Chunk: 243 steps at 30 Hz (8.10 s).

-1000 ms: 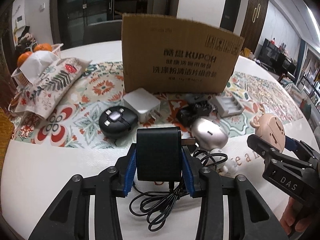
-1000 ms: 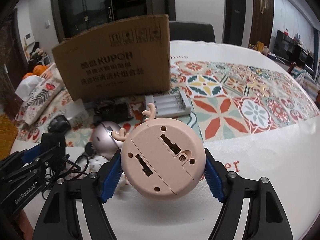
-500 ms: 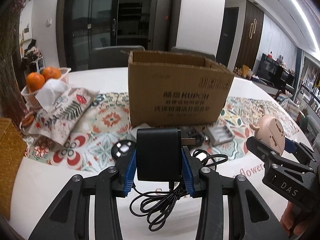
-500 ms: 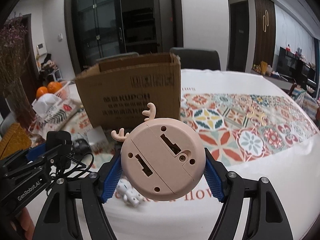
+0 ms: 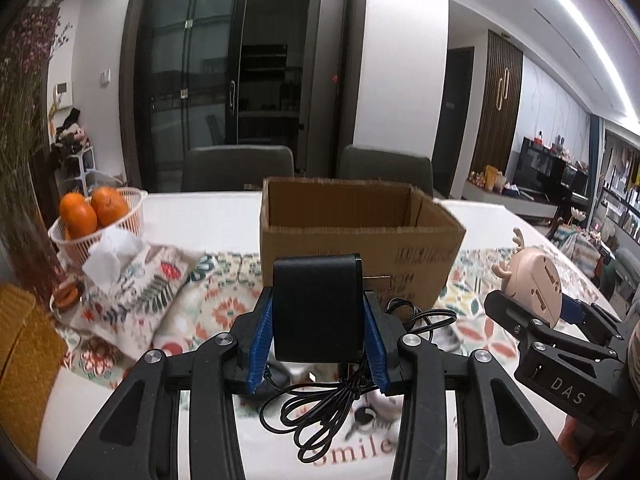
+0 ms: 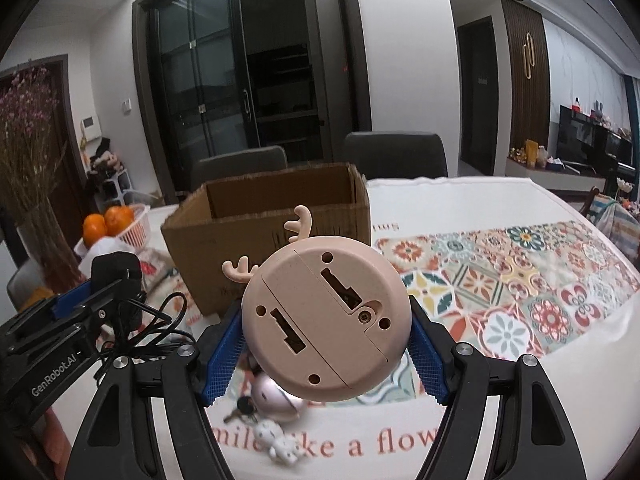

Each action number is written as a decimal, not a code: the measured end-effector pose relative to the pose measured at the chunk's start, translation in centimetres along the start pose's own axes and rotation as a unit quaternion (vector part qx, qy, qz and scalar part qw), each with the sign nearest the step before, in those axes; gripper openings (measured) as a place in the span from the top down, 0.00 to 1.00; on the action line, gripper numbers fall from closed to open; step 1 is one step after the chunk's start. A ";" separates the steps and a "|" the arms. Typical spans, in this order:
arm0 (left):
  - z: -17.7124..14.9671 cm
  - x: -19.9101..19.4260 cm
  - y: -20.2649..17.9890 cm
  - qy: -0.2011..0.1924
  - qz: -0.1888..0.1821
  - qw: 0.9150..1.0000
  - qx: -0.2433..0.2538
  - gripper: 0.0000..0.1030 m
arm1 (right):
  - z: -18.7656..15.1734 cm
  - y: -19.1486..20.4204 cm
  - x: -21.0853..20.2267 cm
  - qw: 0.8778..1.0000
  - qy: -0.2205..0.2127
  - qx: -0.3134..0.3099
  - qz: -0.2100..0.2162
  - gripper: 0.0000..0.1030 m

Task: Organize rigid objects
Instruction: 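Lift and carry the adapter and pink case with both tools over the cardboard box, then open both tools to drop the adapter and pink case into the box, then withdraw both tools from the box back toward the remaining items, then grasp the black round cable puck with left tool while right tool grasps the black clip, then lift and carry the puck and black clip with both tools over the box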

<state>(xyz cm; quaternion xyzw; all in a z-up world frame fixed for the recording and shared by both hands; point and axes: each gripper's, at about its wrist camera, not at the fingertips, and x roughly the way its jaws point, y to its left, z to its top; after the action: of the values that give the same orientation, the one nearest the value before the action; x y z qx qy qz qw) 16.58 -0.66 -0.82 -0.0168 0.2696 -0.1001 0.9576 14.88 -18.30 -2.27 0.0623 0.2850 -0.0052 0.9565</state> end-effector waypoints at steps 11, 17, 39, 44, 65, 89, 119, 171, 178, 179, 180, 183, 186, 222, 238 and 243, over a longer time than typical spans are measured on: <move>4.4 0.0 -0.1 -0.048 0.010 0.999 0.012 0.61 | 4.0 0.4 0.2 0.999 -0.043 0.001 0.016 0.27; 6.4 0.7 -0.1 -0.053 0.003 0.999 0.012 0.61 | 5.9 0.7 1.0 0.998 -0.050 0.003 0.026 0.27; 13.8 6.8 -0.9 -0.018 0.005 0.999 0.047 0.61 | 12.6 0.4 6.7 0.998 0.001 -0.021 0.055 0.27; 14.3 8.7 -0.9 0.011 -0.002 0.999 0.043 0.61 | 13.3 0.3 9.0 0.997 0.039 -0.031 0.062 0.27; 13.6 14.2 -1.3 0.093 -0.001 0.995 0.032 0.49 | 13.1 -0.5 16.4 0.984 0.154 -0.024 0.086 0.27; 11.4 6.3 -0.7 0.035 0.033 0.998 0.034 0.29 | 12.0 0.0 8.1 0.997 0.057 -0.038 0.047 0.25; 3.9 -1.3 2.4 -0.002 0.127 0.991 0.036 0.00 | 6.0 2.8 3.6 0.996 0.046 -0.058 0.052 0.11; -7.3 7.7 5.8 0.191 0.065 0.979 0.013 0.00 | -4.6 4.7 12.6 0.964 0.231 -0.113 0.066 0.10; -7.6 9.6 6.1 0.199 0.050 0.978 0.034 0.02 | -5.1 5.2 14.3 0.959 0.244 -0.132 0.054 0.10; -7.6 9.8 6.1 0.200 0.048 0.978 0.035 0.02 | -5.2 5.3 14.6 0.958 0.247 -0.133 0.053 0.10; -7.5 10.1 6.2 0.201 0.045 0.978 0.037 0.03 | -5.2 5.3 14.8 0.958 0.249 -0.134 0.053 0.10; -7.6 10.9 6.2 0.208 0.036 0.977 0.042 0.05 | -5.3 5.4 15.5 0.956 0.254 -0.135 0.051 0.10; -7.6 11.6 6.2 0.214 0.029 0.975 0.049 0.08 | -5.4 5.6 16.0 0.955 0.258 -0.137 0.051 0.10; -6.7 10.3 5.7 0.185 0.016 0.982 0.011 0.47 | -4.0 5.2 14.6 0.968 0.205 -0.133 0.054 0.28; -2.3 7.0 3.3 0.125 0.001 0.992 0.018 0.47 | -0.4 3.2 9.6 0.982 0.144 -0.106 0.062 0.28; -1.0 6.4 2.5 0.109 -0.006 0.994 0.019 0.47 | 0.6 2.8 8.2 0.986 0.120 -0.100 0.059 0.28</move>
<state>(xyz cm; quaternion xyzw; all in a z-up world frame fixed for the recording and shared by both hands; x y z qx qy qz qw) 21.86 0.50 -5.17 0.0105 0.3703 -0.1120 0.9221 22.18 -15.34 -5.89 -0.0165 0.3927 0.0870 0.9154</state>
